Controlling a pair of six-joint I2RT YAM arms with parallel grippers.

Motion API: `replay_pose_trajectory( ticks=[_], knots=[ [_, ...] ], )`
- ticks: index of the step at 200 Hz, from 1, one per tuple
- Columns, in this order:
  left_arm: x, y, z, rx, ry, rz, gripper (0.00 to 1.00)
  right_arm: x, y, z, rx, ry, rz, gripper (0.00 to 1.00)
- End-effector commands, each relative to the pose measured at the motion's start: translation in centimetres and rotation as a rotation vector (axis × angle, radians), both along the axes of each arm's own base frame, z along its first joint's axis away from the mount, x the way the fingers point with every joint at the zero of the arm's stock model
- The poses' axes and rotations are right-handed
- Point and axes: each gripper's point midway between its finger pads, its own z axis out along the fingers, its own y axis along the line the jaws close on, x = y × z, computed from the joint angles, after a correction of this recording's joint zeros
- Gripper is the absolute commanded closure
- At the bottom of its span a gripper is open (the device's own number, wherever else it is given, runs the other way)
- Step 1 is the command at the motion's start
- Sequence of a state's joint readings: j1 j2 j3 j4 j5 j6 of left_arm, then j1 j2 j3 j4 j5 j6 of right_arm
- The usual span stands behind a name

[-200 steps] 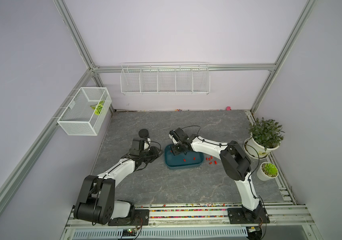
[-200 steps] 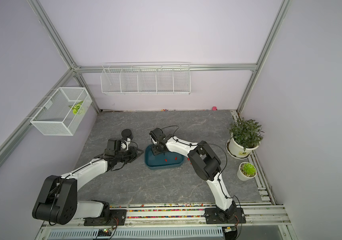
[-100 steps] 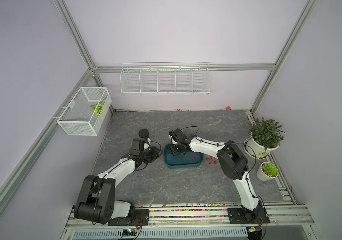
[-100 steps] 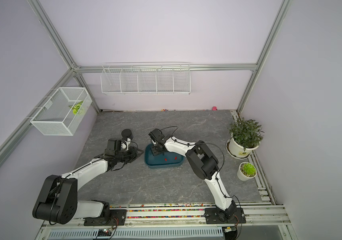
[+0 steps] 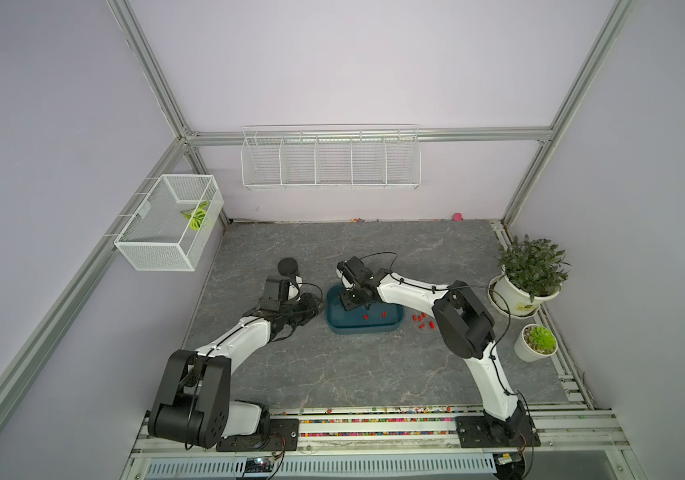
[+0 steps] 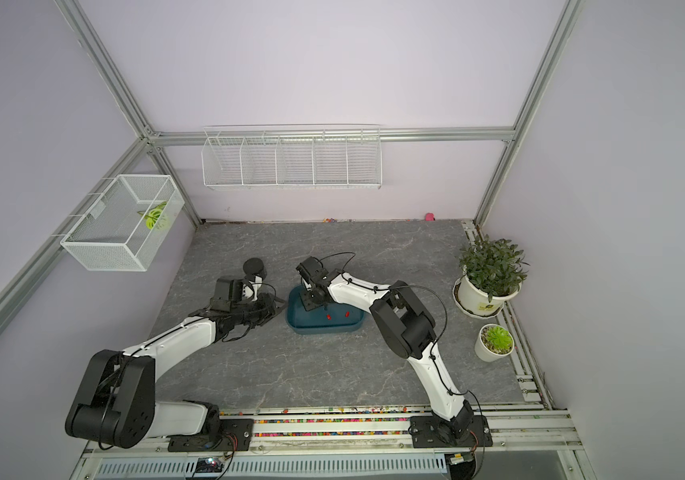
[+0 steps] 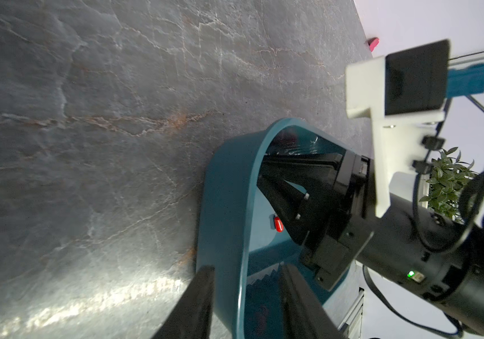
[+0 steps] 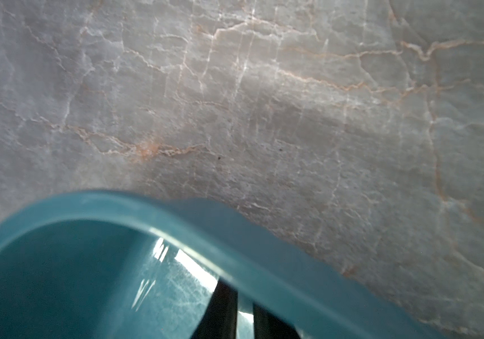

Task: Take the screw protection sleeves out of the storage box
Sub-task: Adjust the screw protection sleeve in the storage box.

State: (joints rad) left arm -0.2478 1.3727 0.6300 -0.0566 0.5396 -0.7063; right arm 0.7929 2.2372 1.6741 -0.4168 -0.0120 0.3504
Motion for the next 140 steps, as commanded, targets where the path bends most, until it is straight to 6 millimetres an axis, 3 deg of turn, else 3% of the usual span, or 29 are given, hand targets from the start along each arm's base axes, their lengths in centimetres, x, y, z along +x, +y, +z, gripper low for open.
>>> replay_pose_trajectory(
  ticks=[1, 114, 140],
  knots=[
    [0.0, 0.1, -0.2, -0.003, 0.000, 0.000, 0.57, -1.4, -0.3, 0.5, -0.007, 0.008, 0.023, 0.89],
    [0.0, 0.2, -0.5, 0.005, 0.015, 0.007, 0.57, -3.4, -2.2, 6.0, 0.081, -0.079, 0.045, 0.90],
    [0.1, 0.2, -0.5, 0.005, 0.014, 0.007, 0.57, -3.8, -2.3, 5.4, 0.071, -0.050, 0.060, 0.90]
  ],
)
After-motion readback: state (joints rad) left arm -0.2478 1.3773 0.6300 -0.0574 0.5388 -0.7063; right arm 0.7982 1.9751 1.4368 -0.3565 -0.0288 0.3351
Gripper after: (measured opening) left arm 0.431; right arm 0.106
